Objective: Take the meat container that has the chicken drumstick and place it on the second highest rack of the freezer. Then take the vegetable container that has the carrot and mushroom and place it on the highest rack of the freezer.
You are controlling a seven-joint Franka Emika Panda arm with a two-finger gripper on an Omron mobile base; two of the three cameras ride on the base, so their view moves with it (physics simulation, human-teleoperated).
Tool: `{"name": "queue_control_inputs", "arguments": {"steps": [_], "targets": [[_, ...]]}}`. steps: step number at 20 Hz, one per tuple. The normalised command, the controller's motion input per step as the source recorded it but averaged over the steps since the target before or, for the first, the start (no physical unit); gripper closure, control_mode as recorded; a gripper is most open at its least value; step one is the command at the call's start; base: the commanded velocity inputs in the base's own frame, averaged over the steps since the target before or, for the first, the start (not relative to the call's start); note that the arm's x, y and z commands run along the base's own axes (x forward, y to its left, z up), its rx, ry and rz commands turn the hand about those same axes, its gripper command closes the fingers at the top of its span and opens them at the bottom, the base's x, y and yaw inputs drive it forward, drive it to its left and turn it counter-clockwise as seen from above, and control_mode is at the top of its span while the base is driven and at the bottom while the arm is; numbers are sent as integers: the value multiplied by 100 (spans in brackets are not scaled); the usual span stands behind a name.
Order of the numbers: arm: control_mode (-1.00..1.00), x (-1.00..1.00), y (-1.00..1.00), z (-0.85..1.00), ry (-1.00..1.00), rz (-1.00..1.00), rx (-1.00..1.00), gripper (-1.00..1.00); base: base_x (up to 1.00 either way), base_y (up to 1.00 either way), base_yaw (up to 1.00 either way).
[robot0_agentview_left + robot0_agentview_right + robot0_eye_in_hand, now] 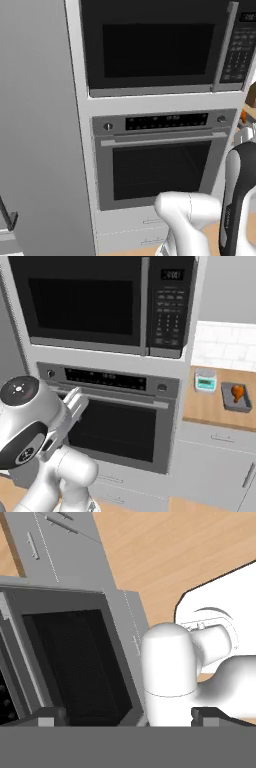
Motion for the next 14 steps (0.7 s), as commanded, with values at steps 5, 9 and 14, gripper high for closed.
{"name": "queue_control_inputs", "arguments": {"steps": [5,9,14], "targets": [[100,0,0,0,0,0,0,-100,70,-100,0],[100,0,0,0,0,0,0,-100,44,-100,7],[100,0,0,0,0,0,0,-100,-19,-100,9]]}}
